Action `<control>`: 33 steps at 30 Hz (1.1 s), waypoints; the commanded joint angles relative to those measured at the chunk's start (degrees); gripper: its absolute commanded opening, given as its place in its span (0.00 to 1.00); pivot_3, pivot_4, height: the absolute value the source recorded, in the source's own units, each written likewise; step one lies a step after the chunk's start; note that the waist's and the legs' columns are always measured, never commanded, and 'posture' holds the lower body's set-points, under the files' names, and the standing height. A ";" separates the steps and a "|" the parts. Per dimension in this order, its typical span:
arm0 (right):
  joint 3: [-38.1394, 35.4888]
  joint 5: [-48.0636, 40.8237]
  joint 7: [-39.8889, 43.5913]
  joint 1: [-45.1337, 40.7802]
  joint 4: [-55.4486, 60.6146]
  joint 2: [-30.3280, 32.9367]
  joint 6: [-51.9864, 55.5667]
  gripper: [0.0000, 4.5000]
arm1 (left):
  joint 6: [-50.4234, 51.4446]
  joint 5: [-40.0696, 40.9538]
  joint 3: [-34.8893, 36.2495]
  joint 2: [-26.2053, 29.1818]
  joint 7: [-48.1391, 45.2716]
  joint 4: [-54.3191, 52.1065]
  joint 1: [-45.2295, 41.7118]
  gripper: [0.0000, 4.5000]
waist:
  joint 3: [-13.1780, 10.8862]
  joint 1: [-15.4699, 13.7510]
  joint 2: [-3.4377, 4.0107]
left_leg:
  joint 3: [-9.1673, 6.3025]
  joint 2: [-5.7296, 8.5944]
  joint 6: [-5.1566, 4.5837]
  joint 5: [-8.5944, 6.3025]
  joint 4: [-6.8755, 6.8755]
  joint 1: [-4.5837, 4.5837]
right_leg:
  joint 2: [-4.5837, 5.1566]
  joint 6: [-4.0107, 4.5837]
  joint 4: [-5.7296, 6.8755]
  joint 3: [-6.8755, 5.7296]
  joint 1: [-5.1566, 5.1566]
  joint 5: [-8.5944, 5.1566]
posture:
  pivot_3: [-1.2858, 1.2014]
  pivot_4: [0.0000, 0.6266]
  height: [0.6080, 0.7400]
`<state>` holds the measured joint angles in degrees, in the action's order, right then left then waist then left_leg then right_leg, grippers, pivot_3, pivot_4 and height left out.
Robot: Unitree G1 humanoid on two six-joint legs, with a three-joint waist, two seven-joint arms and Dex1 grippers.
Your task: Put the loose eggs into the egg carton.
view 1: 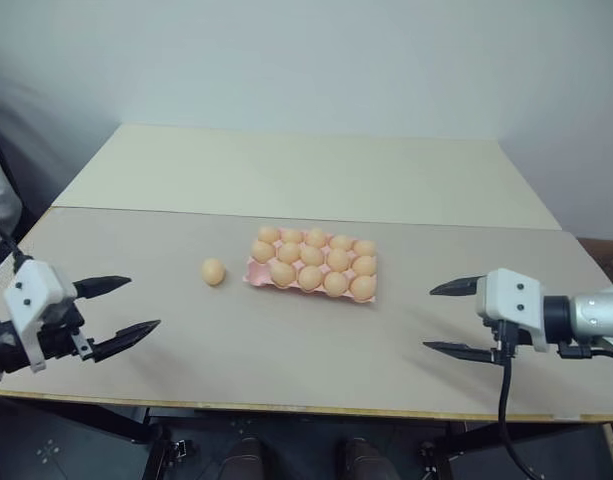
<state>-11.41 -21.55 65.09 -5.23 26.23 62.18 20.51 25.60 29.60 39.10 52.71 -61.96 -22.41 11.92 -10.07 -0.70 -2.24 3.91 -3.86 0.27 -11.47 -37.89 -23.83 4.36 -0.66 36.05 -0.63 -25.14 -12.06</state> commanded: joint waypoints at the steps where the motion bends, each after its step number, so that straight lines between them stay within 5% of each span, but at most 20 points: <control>1: -0.13 0.09 0.95 -1.39 -0.40 0.59 -1.59 1.00 | 0.71 0.84 2.19 0.61 1.24 -2.29 0.19 0.99 | 0.00 0.02 0.00 | 0.00 -0.01 0.00 0.00 0.00 0.00 | -0.01 0.00 0.00 0.00 0.00 0.00 | 0.52 0.24 1.00; 6: 0.43 0.37 1.33 -1.83 -0.68 0.44 -1.59 1.00 | 1.13 -0.15 0.63 -0.21 4.47 -1.76 -1.21 0.99 | 0.00 0.04 0.00 | 0.02 -0.01 0.00 0.00 0.02 0.00 | -0.01 0.02 0.00 0.00 -0.01 -0.01 | 0.52 0.24 1.00; 14: 1.38 0.48 0.53 -2.55 -0.61 0.06 -0.98 1.00 | 6.92 -6.27 -13.44 -4.32 20.73 5.21 -15.35 0.99 | 0.01 -0.10 -0.02 | 0.01 0.02 -0.01 0.01 0.02 0.02 | -0.03 0.01 0.02 0.01 0.06 0.00 | 0.52 0.24 1.00; 33: -4.56 -0.32 -3.03 3.87 4.51 0.05 2.54 1.00 | -7.38 -14.42 -30.98 -18.35 22.35 33.14 -35.42 0.99 | 0.05 0.01 -0.10 | 0.00 0.06 -0.05 0.02 0.02 -0.04 | -0.08 -0.40 0.02 0.05 0.08 0.27 | 0.52 0.24 1.00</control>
<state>-13.36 -21.24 62.57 -1.48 29.15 61.96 22.44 19.89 15.79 8.11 34.42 -39.84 10.13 -22.09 -10.02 -0.68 -2.34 3.91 -3.80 0.22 -11.46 -37.87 -23.87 4.27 -1.06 36.07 -0.58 -25.06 -11.79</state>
